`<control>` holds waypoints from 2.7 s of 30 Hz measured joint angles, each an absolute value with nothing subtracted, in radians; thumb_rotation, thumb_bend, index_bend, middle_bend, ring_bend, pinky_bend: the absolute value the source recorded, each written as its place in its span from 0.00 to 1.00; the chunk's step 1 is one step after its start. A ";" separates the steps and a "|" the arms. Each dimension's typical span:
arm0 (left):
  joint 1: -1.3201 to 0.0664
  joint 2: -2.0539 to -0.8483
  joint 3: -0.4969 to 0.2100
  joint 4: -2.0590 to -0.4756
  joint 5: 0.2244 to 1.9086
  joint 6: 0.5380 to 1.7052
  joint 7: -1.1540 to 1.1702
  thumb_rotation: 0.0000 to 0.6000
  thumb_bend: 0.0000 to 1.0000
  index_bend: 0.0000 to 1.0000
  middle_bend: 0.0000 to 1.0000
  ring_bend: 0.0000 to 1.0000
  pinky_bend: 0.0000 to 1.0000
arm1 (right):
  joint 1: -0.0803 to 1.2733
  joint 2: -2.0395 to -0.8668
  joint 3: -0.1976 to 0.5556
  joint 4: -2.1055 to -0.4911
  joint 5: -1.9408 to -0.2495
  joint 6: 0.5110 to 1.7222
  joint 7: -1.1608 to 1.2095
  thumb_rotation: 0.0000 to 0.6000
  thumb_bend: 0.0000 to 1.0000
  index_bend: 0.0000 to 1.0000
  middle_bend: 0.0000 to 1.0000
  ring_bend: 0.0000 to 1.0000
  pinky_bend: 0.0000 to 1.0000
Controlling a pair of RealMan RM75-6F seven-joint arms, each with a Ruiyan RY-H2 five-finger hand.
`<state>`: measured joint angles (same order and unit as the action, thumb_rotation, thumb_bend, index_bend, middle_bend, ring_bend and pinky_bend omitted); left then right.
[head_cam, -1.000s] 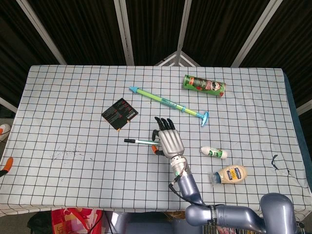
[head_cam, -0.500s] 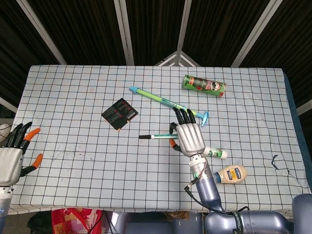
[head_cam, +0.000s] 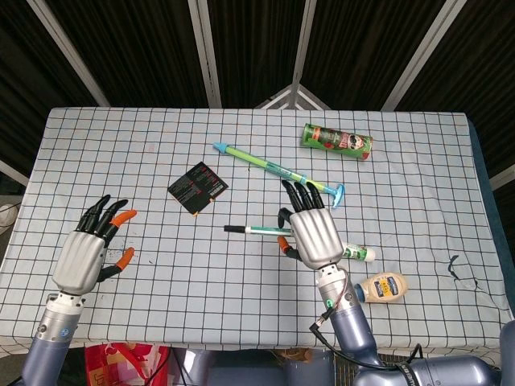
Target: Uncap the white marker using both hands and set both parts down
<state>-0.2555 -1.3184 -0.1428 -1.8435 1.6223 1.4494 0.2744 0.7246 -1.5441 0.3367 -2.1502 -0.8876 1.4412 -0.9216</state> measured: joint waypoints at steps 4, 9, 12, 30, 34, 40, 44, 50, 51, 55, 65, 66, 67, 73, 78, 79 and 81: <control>-0.275 -1.360 -0.150 -1.845 1.635 1.450 0.293 1.00 0.44 0.25 0.14 0.00 0.13 | 0.743 -1.567 0.331 -2.153 -0.889 1.443 -0.923 1.00 0.46 0.70 0.07 0.07 0.04; -0.292 -1.395 -0.154 -1.844 1.645 1.452 0.305 1.00 0.44 0.27 0.15 0.00 0.13 | 0.765 -1.590 0.337 -2.145 -0.882 1.449 -0.928 1.00 0.46 0.70 0.07 0.07 0.04; -0.299 -1.410 -0.154 -1.838 1.647 1.453 0.305 1.00 0.44 0.28 0.16 0.00 0.13 | 0.775 -1.601 0.342 -2.134 -0.874 1.451 -0.924 1.00 0.46 0.70 0.07 0.07 0.03; -0.363 -1.517 -0.170 -1.754 1.634 1.426 0.286 1.00 0.44 0.34 0.19 0.00 0.13 | 0.818 -1.632 0.351 -2.126 -0.854 1.464 -0.917 1.00 0.46 0.70 0.07 0.07 0.04; -0.377 -1.552 -0.171 -1.724 1.649 1.431 0.273 1.00 0.44 0.36 0.21 0.00 0.13 | 0.823 -1.633 0.350 -2.129 -0.853 1.468 -0.916 1.00 0.46 0.70 0.07 0.07 0.04; -0.402 -1.601 -0.174 -1.697 1.669 1.436 0.274 1.00 0.44 0.39 0.23 0.00 0.13 | 0.829 -1.633 0.348 -2.133 -0.851 1.471 -0.910 1.00 0.46 0.70 0.07 0.07 0.04; -0.420 -1.637 -0.181 -1.674 1.682 1.443 0.284 1.00 0.44 0.41 0.24 0.00 0.13 | 0.830 -1.631 0.346 -2.136 -0.850 1.472 -0.903 1.00 0.46 0.70 0.07 0.07 0.04; -0.440 -1.667 -0.187 -1.662 1.679 1.436 0.315 1.00 0.44 0.42 0.24 0.00 0.13 | 0.830 -1.625 0.342 -2.140 -0.849 1.474 -0.894 1.00 0.46 0.70 0.07 0.07 0.04; -0.442 -1.670 -0.187 -1.660 1.678 1.436 0.319 1.00 0.44 0.42 0.24 0.00 0.13 | 0.830 -1.624 0.341 -2.140 -0.848 1.474 -0.894 1.00 0.46 0.70 0.07 0.07 0.04; -0.449 -1.680 -0.188 -1.653 1.671 1.432 0.326 1.00 0.44 0.43 0.25 0.00 0.13 | 0.830 -1.621 0.338 -2.140 -0.847 1.474 -0.886 1.00 0.46 0.70 0.07 0.07 0.03; -0.459 -1.692 -0.185 -1.640 1.672 1.439 0.330 1.00 0.44 0.44 0.26 0.00 0.13 | 0.835 -1.619 0.336 -2.139 -0.843 1.476 -0.881 1.00 0.46 0.70 0.07 0.07 0.04; -0.460 -1.692 -0.185 -1.640 1.671 1.440 0.330 1.00 0.44 0.45 0.26 0.00 0.13 | 0.836 -1.619 0.336 -2.139 -0.843 1.476 -0.881 1.00 0.46 0.70 0.07 0.07 0.04; -0.461 -1.692 -0.186 -1.640 1.671 1.440 0.329 1.00 0.44 0.45 0.27 0.00 0.13 | 0.837 -1.620 0.335 -2.139 -0.844 1.476 -0.881 1.00 0.46 0.70 0.07 0.07 0.04; -0.471 -1.703 -0.188 -1.632 1.672 1.442 0.328 1.00 0.44 0.50 0.30 0.01 0.13 | 0.842 -1.621 0.331 -2.144 -0.850 1.476 -0.880 1.00 0.46 0.70 0.07 0.07 0.04; -0.479 -1.717 -0.190 -1.619 1.668 1.440 0.336 1.00 0.44 0.51 0.31 0.01 0.13 | 0.842 -1.619 0.331 -2.148 -0.851 1.479 -0.878 1.00 0.46 0.70 0.07 0.07 0.04; -0.480 -1.719 -0.190 -1.616 1.666 1.440 0.338 1.00 0.44 0.51 0.31 0.01 0.13 | 0.841 -1.618 0.330 -2.148 -0.850 1.480 -0.876 1.00 0.46 0.70 0.07 0.07 0.04; -0.482 -1.723 -0.191 -1.612 1.664 1.441 0.339 1.00 0.44 0.51 0.31 0.01 0.13 | 0.840 -1.616 0.329 -2.148 -0.850 1.480 -0.873 1.00 0.46 0.70 0.07 0.07 0.04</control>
